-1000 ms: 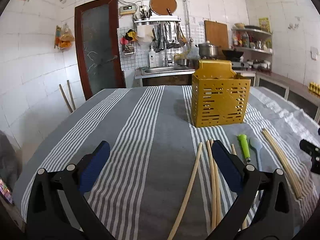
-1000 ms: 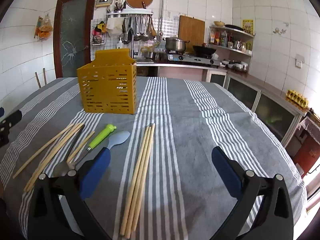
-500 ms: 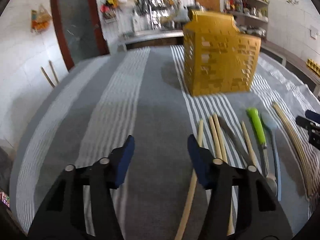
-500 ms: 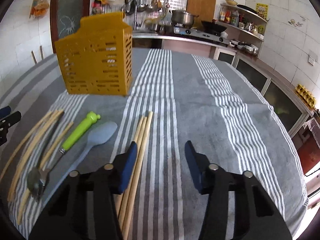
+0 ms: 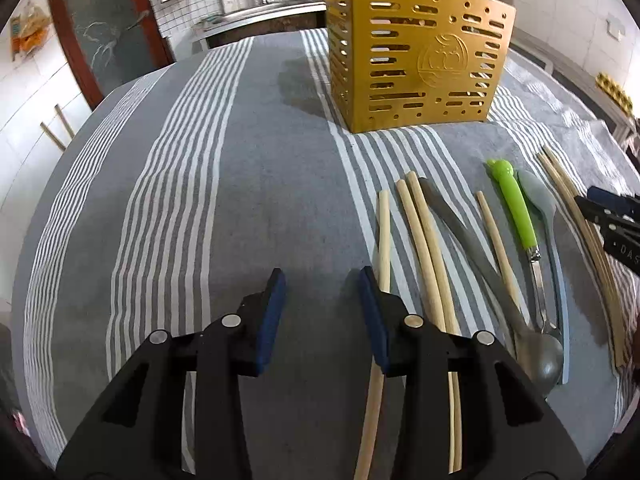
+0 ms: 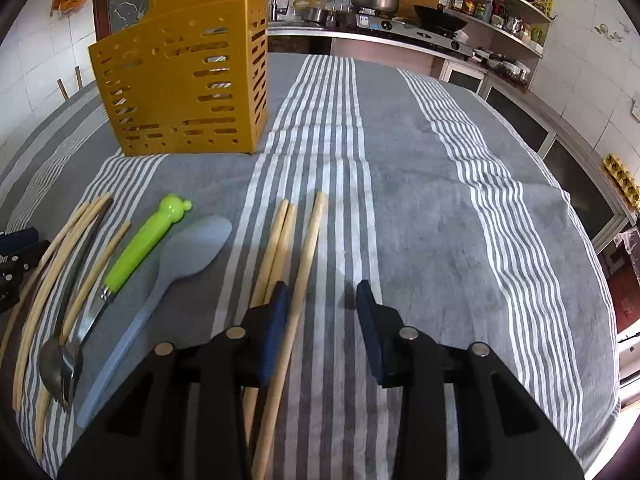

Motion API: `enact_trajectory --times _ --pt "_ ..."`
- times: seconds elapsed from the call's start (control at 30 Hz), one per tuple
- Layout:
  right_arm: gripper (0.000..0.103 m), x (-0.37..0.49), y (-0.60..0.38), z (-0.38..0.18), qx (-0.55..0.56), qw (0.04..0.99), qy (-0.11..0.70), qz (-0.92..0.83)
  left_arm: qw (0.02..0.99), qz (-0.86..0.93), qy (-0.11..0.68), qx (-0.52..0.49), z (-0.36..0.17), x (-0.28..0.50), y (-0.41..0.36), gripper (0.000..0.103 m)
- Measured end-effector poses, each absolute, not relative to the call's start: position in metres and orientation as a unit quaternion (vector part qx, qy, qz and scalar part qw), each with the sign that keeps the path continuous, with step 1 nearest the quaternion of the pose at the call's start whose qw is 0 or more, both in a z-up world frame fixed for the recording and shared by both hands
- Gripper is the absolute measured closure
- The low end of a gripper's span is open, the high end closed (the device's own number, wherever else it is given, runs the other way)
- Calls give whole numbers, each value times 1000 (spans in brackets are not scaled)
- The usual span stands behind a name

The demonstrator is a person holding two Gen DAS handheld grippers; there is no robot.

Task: Organize utensils
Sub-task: 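Lower the left tool and grasp a wooden chopstick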

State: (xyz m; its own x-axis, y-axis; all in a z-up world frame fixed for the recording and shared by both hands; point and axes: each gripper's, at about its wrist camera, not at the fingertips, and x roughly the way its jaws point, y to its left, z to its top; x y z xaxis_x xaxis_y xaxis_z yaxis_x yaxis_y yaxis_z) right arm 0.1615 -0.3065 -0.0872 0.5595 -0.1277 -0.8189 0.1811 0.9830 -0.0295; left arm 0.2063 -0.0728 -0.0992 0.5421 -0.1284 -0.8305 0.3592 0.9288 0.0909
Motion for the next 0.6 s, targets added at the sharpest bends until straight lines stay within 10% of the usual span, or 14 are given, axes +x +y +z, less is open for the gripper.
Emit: enact_trajectory --times 0.6 --pt "68 172 -319 -88 59 880 465 -76 860 -187 462 108 -91 203 -95 64"
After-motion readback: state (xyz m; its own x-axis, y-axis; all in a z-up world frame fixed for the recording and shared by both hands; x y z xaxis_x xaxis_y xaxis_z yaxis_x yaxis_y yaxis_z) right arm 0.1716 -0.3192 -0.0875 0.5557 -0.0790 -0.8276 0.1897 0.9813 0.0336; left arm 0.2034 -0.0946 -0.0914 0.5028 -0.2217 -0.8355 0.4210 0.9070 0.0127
